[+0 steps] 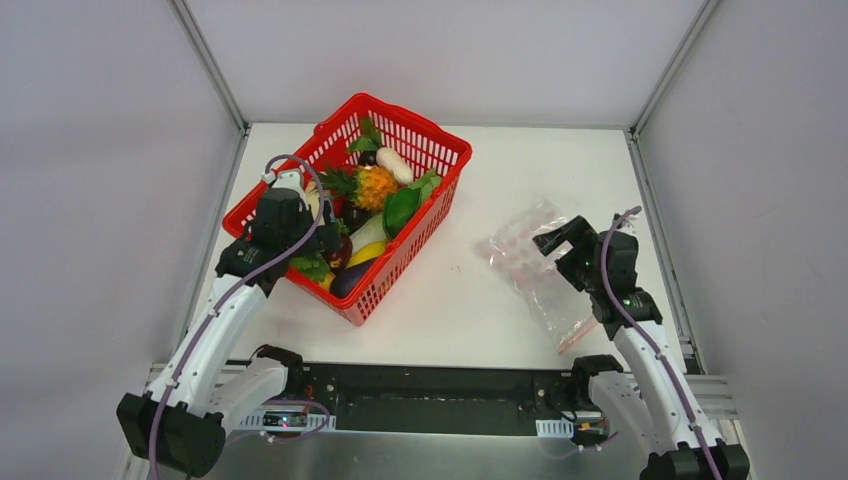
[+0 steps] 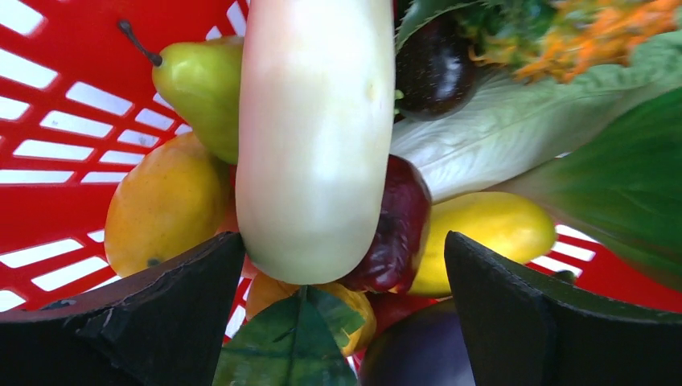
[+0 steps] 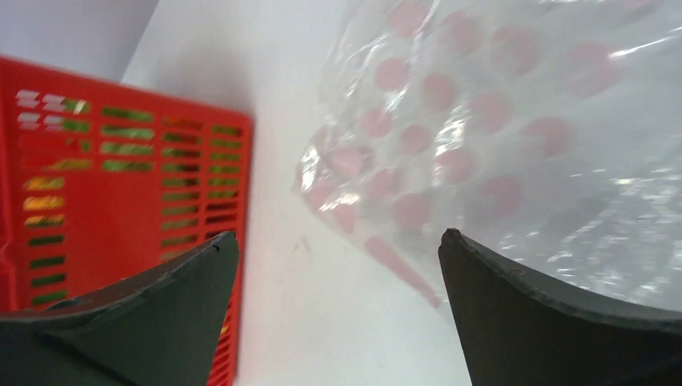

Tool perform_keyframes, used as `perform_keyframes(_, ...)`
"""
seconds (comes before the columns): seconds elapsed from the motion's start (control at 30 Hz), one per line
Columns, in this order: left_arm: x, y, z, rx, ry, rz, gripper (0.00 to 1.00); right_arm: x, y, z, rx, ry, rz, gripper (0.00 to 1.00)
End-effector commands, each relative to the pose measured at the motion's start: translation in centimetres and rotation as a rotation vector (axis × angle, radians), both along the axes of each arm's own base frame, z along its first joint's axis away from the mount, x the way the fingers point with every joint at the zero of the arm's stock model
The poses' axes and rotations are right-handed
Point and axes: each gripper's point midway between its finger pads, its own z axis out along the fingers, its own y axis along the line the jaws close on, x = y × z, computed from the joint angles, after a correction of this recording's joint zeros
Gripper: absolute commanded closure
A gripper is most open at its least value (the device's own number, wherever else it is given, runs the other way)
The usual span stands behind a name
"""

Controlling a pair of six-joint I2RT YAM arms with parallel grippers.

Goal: Place the food in the zip-top bag and seal the zipper
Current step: Adjust the bin at the center of the board.

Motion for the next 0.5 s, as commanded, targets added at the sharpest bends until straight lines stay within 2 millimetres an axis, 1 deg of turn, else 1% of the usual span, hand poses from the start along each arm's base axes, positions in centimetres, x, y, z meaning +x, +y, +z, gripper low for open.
perform_keyframes(0.0,-1.1,-1.2,2.7,-0.069,-0.047,-0.065,0.00,0.2,-7.6,1.8,-0.282,-0.034,-0.319,0.02)
perform_keyframes(0.07,-1.0,-2.1,3.9,-0.094,-0.067,-0.116,0.00,-0.5,-10.2,1.9,-0.329,-0.022,-0.458,0.02)
perform_keyframes(0.17,-1.0,-3.3,5.1,-0.121,-0.074,-0.183,0.00,-1.4,-12.3,1.8,-0.360,-0.035,-0.580,0.02)
perform_keyframes(0.27,-1.3,-4.5,6.6,-0.143,-0.107,-0.245,0.00,-2.6,-14.3,0.9,-0.387,-0.011,-0.703,0.02)
perform_keyframes(0.37,-1.9,-5.5,8.3,-0.171,-0.176,-0.316,0.00,-4.8,-17.5,-0.2,-0.424,0.019,-0.925,0.02)
perform_keyframes(0.4,-2.2,-5.9,8.8,-0.184,-0.193,-0.338,0.00,-5.4,-18.2,-0.4,-0.443,0.023,-0.969,0.02)
perform_keyframes(0.47,-2.9,-6.3,10.0,-0.209,-0.236,-0.371,0.00,-5.8,-18.5,-0.8,-0.435,0.027,-0.994,0.02)
